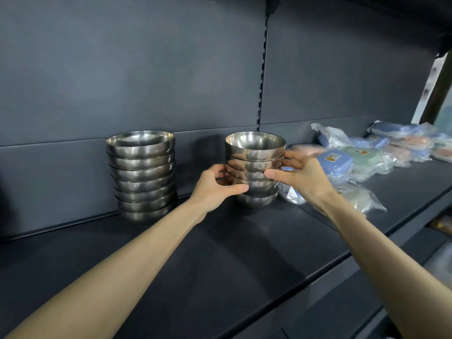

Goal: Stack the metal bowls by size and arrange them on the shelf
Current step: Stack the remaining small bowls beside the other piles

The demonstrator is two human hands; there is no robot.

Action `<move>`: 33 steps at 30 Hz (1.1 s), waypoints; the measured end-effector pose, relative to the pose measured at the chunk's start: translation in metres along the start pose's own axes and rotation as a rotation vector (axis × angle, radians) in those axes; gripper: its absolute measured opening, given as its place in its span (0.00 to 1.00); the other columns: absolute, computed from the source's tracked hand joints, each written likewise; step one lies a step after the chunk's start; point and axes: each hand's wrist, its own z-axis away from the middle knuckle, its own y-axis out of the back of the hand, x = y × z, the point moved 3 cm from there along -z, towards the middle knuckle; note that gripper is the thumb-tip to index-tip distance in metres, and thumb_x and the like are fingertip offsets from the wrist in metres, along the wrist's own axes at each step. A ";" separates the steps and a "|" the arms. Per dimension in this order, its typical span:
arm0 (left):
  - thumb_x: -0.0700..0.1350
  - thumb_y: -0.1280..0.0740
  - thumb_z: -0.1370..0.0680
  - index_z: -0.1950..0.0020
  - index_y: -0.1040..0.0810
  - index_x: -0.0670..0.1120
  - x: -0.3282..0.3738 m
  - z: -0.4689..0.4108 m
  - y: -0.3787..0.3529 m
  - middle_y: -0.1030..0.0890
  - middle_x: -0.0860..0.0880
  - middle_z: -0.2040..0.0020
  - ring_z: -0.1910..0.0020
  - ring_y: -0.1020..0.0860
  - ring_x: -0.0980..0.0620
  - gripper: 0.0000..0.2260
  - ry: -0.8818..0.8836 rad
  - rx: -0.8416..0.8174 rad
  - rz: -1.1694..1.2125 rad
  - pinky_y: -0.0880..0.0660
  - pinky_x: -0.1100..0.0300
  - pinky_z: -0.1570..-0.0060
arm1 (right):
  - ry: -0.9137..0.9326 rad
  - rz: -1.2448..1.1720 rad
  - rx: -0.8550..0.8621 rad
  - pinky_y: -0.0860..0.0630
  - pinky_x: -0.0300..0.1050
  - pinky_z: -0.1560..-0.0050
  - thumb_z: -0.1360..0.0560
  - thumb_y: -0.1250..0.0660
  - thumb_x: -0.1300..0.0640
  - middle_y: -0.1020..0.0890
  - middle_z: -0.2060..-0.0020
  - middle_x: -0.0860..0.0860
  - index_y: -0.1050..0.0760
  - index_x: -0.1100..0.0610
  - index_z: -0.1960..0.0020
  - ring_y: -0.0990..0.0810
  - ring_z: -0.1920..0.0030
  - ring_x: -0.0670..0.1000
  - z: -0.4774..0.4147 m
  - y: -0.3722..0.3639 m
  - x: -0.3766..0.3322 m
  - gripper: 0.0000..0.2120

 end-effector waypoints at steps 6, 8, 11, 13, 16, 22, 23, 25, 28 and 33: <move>0.42 0.22 0.33 0.41 0.25 0.47 -0.018 -0.022 -0.005 0.20 0.55 0.50 0.49 0.23 0.60 0.23 0.013 -0.035 -0.003 0.29 0.70 0.54 | -0.036 0.012 0.021 0.23 0.51 0.40 0.40 0.19 0.50 0.16 0.48 0.50 0.23 0.55 0.38 0.17 0.47 0.49 -0.017 -0.004 0.021 0.32; 0.43 0.22 0.34 0.40 0.25 0.47 -0.027 -0.026 -0.006 0.20 0.54 0.48 0.47 0.23 0.59 0.24 0.024 -0.037 -0.013 0.29 0.68 0.50 | -0.045 0.026 0.029 0.23 0.49 0.40 0.38 0.19 0.53 0.16 0.48 0.49 0.23 0.55 0.39 0.17 0.48 0.48 -0.019 -0.005 0.027 0.30; 0.44 0.21 0.34 0.40 0.25 0.48 -0.034 -0.028 -0.010 0.20 0.55 0.48 0.47 0.24 0.60 0.24 0.032 -0.046 -0.027 0.30 0.68 0.50 | -0.055 0.025 0.034 0.22 0.47 0.42 0.36 0.20 0.57 0.17 0.49 0.47 0.24 0.54 0.40 0.17 0.49 0.47 -0.018 -0.006 0.034 0.26; 0.44 0.22 0.34 0.41 0.25 0.49 -0.036 -0.028 -0.012 0.21 0.57 0.49 0.48 0.24 0.62 0.24 0.029 -0.050 -0.019 0.31 0.70 0.51 | -0.063 0.027 0.039 0.22 0.47 0.42 0.37 0.20 0.56 0.17 0.47 0.49 0.25 0.54 0.39 0.17 0.49 0.47 -0.018 -0.006 0.037 0.28; 0.42 0.22 0.33 0.42 0.26 0.51 -0.037 -0.027 -0.014 0.22 0.59 0.50 0.50 0.24 0.64 0.23 0.015 -0.044 -0.001 0.31 0.72 0.53 | -0.073 0.015 0.037 0.21 0.49 0.43 0.38 0.20 0.54 0.17 0.46 0.50 0.25 0.56 0.36 0.17 0.48 0.47 -0.018 -0.006 0.042 0.32; 0.41 0.22 0.33 0.47 0.27 0.55 -0.040 -0.025 -0.017 0.22 0.60 0.53 0.58 0.24 0.74 0.20 -0.019 -0.053 0.015 0.29 0.78 0.58 | -0.109 -0.076 0.010 0.19 0.48 0.51 0.34 0.22 0.57 0.17 0.49 0.46 0.24 0.52 0.41 0.17 0.51 0.47 -0.014 -0.009 0.048 0.23; 0.41 0.23 0.33 0.47 0.27 0.55 -0.040 -0.025 -0.016 0.22 0.61 0.52 0.58 0.24 0.74 0.21 -0.021 -0.057 0.014 0.29 0.78 0.58 | -0.113 -0.086 0.007 0.19 0.49 0.51 0.34 0.22 0.58 0.17 0.50 0.45 0.24 0.51 0.42 0.17 0.51 0.47 -0.013 -0.009 0.048 0.22; 0.41 0.23 0.32 0.49 0.27 0.57 -0.041 -0.023 -0.016 0.22 0.61 0.53 0.59 0.24 0.74 0.20 -0.021 -0.070 0.023 0.30 0.79 0.59 | -0.115 -0.100 0.009 0.19 0.49 0.51 0.34 0.22 0.58 0.17 0.50 0.45 0.25 0.52 0.40 0.16 0.51 0.47 -0.012 -0.011 0.047 0.24; 0.41 0.23 0.32 0.52 0.27 0.58 -0.041 -0.020 -0.015 0.21 0.60 0.53 0.55 0.22 0.68 0.18 -0.029 -0.071 0.028 0.29 0.75 0.55 | -0.114 -0.120 0.019 0.19 0.48 0.53 0.34 0.23 0.59 0.17 0.51 0.44 0.24 0.51 0.41 0.16 0.53 0.44 -0.010 -0.012 0.045 0.23; 0.41 0.23 0.32 0.51 0.25 0.57 -0.040 -0.011 -0.012 0.20 0.58 0.51 0.51 0.21 0.61 0.17 -0.029 -0.080 0.057 0.26 0.69 0.50 | -0.115 -0.106 0.024 0.19 0.50 0.52 0.33 0.22 0.58 0.18 0.47 0.46 0.25 0.52 0.38 0.17 0.50 0.46 0.002 -0.015 0.038 0.25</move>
